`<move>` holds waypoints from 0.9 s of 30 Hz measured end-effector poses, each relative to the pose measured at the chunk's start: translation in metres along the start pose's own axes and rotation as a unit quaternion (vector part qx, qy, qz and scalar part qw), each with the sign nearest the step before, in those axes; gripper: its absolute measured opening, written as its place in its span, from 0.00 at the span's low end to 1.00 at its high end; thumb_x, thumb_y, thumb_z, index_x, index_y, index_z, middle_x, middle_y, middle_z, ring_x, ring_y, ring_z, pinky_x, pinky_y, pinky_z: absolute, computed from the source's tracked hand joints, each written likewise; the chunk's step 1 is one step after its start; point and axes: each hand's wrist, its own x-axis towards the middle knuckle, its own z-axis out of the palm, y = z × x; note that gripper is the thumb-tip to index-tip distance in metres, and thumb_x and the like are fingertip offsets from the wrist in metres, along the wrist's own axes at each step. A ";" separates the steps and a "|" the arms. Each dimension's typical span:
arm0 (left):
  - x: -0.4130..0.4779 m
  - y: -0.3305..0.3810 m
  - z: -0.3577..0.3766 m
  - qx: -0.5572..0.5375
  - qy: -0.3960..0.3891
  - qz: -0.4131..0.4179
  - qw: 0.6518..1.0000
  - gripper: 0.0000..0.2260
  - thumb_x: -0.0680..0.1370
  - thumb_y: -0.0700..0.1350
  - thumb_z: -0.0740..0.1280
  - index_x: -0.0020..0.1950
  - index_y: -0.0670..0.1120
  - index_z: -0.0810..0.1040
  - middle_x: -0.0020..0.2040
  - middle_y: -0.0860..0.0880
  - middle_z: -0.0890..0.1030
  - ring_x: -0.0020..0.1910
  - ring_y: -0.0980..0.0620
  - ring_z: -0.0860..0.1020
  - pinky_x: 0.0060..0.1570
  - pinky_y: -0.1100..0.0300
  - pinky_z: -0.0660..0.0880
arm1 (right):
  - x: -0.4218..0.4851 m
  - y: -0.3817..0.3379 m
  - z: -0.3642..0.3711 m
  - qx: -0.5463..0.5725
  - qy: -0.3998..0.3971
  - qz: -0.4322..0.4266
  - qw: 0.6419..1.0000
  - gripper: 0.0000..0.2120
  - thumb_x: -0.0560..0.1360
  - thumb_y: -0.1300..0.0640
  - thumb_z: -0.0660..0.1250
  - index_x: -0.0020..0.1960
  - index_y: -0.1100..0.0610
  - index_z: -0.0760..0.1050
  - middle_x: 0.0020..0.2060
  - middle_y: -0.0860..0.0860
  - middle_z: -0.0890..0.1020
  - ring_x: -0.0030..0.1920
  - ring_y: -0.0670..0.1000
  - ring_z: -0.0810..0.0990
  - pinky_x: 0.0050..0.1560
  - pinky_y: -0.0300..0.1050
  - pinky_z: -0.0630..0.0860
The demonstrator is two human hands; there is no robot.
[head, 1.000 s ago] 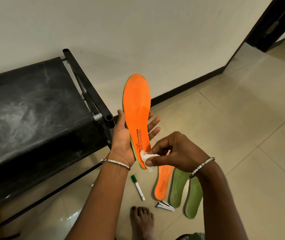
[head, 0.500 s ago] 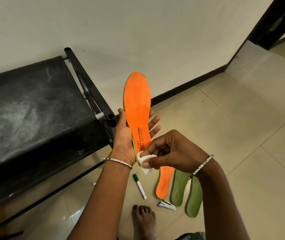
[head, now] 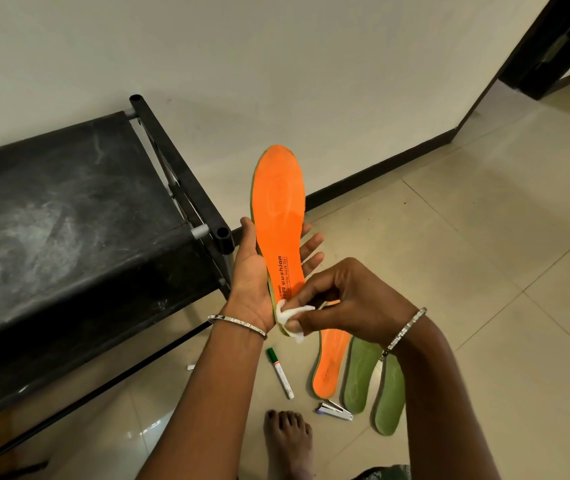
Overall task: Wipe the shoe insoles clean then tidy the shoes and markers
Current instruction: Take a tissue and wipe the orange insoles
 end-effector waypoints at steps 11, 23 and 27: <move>0.002 0.000 0.000 0.016 -0.013 -0.027 0.999 0.37 0.78 0.70 0.52 0.67 0.41 0.77 0.58 0.41 0.83 0.54 0.43 0.84 0.60 0.44 0.76 | 0.011 -0.002 0.007 -0.100 0.133 -0.028 0.986 0.08 0.69 0.57 0.78 0.48 0.53 0.86 0.43 0.44 0.86 0.44 0.43 0.83 0.48 0.39 0.81; 0.002 -0.001 -0.001 0.034 -0.008 -0.022 0.999 0.37 0.79 0.70 0.51 0.73 0.42 0.71 0.64 0.42 0.81 0.57 0.42 0.82 0.58 0.45 0.78 | 0.020 0.005 0.018 -0.106 0.263 -0.054 0.957 0.07 0.69 0.56 0.79 0.47 0.51 0.87 0.40 0.43 0.86 0.41 0.44 0.83 0.45 0.44 0.81; 0.001 0.002 -0.002 0.021 -0.013 -0.024 0.999 0.38 0.78 0.71 0.52 0.72 0.43 0.73 0.65 0.42 0.80 0.59 0.42 0.82 0.58 0.44 0.78 | 0.017 0.001 0.014 -0.108 0.193 -0.047 0.974 0.07 0.69 0.56 0.79 0.47 0.53 0.87 0.42 0.45 0.86 0.44 0.44 0.83 0.46 0.42 0.81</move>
